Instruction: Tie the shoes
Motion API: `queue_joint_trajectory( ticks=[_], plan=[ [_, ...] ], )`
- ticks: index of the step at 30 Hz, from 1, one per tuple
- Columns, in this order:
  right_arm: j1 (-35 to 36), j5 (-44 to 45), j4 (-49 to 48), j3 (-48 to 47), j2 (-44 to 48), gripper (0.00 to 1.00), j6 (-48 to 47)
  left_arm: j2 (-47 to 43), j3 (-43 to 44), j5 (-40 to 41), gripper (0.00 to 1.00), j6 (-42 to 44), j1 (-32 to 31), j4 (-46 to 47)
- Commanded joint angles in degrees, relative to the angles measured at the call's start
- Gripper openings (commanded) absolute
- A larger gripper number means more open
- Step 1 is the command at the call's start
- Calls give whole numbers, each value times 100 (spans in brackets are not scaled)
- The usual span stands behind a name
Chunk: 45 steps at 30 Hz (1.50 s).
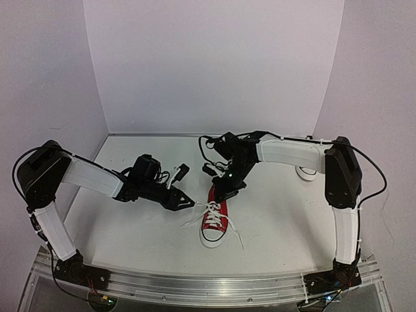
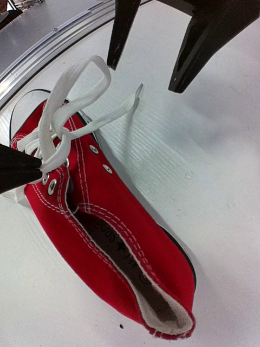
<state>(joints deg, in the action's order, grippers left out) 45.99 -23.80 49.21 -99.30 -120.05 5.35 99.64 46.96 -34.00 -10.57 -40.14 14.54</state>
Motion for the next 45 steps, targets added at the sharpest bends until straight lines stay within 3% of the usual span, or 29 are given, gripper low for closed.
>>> queue_joint_trajectory(
  ticks=[1,13,25,29,37,45],
  plan=[
    [-97,7,-307,283,492,0,298,-409,-90,77,45,6,6,412],
    [-217,-171,-743,857,734,0,652,-209,363,-197,57,479,-7,191],
    [-220,-426,-1014,923,773,0,901,504,1177,-274,69,221,-17,236],
    [-221,-401,-1025,963,794,0,921,629,1262,-441,59,221,-37,158],
    [-263,-324,-1090,1235,969,0,967,439,933,-232,3,301,-10,139],
    [-318,-317,-1274,1560,1150,0,1078,259,637,84,0,307,13,33]
  ],
)
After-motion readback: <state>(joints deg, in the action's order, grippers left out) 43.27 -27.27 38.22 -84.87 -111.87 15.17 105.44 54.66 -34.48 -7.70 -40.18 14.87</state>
